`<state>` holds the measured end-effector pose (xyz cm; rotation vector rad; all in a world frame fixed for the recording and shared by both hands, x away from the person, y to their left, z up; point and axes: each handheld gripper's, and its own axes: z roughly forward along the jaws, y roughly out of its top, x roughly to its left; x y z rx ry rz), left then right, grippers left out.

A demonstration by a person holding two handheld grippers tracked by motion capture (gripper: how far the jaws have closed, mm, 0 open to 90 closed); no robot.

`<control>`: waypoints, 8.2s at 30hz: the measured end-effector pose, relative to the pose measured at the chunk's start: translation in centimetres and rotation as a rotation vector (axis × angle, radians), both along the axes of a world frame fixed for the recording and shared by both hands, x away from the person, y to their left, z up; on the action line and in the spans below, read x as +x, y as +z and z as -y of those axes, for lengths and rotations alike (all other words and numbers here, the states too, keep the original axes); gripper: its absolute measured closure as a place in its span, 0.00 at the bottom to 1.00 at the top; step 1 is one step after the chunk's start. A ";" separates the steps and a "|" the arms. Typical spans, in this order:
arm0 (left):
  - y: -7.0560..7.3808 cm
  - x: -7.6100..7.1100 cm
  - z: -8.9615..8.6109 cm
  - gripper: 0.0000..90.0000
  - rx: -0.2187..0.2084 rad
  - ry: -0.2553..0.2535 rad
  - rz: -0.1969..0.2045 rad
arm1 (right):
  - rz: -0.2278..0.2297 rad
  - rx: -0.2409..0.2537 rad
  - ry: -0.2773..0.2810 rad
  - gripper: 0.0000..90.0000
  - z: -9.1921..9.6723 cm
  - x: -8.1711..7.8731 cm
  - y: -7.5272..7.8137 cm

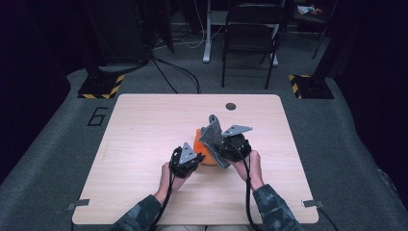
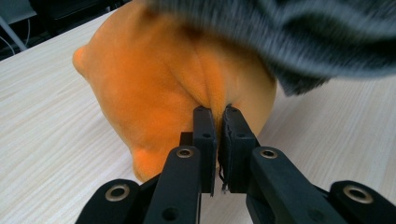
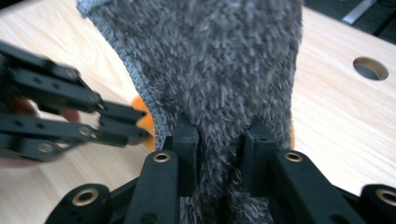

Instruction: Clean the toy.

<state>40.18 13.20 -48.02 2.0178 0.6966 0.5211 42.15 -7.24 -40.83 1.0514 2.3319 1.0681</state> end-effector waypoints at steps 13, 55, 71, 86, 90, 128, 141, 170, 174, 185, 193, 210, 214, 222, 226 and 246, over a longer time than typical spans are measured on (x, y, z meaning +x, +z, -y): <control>-0.5 0.4 -0.3 0.94 0.004 0.001 -0.036 | -0.076 -0.049 -0.100 0.77 2.5 2.2 -3.4; -0.8 0.5 -0.5 0.94 0.005 -0.012 -0.040 | -0.044 -0.007 -0.004 0.78 0.2 0.7 -1.5; -0.9 0.6 -0.4 0.94 0.003 -0.017 -0.040 | -0.089 -0.054 -0.067 0.77 2.5 2.3 -3.3; -0.9 0.6 -0.4 0.94 0.004 -0.015 -0.039 | -0.155 -0.087 -0.146 0.77 4.6 3.4 -5.6; -1.0 0.7 -0.4 0.93 -0.001 -0.013 -0.044 | -0.183 -0.122 -0.167 0.77 4.9 3.7 -6.8; -0.8 0.7 -0.7 0.61 0.104 0.030 -0.015 | -0.096 -0.062 -0.075 0.80 2.5 2.5 -4.0; -2.0 0.9 -0.4 0.94 0.082 0.036 0.004 | -0.112 -0.036 -0.095 0.79 2.5 2.6 -4.7; -0.3 0.3 -0.3 0.95 0.026 -0.027 -0.011 | -0.050 -0.077 -0.116 0.80 2.3 2.3 -3.5; -0.4 0.3 -0.3 0.95 0.021 -0.031 -0.015 | -0.104 -0.096 -0.152 0.79 3.2 3.0 -4.7; -0.5 0.4 -0.4 0.94 0.018 -0.054 -0.010 | -0.190 -0.166 -0.203 0.80 4.5 4.3 -7.4; -0.5 0.4 -0.3 0.94 0.028 -0.062 -0.007 | -0.071 -0.057 -0.179 0.82 4.5 2.7 -2.7; -0.6 0.3 -0.2 0.94 0.032 -0.067 -0.004 | 0.005 -0.110 0.001 0.80 -0.6 0.4 -1.6; -0.6 0.4 -0.2 0.94 0.032 -0.062 -0.009 | -0.017 -0.109 -0.018 0.79 0.1 0.9 -1.9; -0.7 0.5 -0.3 0.94 0.030 -0.060 -0.010 | -0.073 -0.104 -0.100 0.79 2.2 2.2 -3.3; -0.7 0.5 -0.3 0.94 0.029 -0.055 -0.012 | -0.118 -0.117 -0.137 0.79 3.3 3.0 -4.5; -0.7 0.9 -0.8 0.93 -0.009 -0.021 -0.020 | -0.024 -0.053 -0.176 0.80 4.1 2.1 -2.1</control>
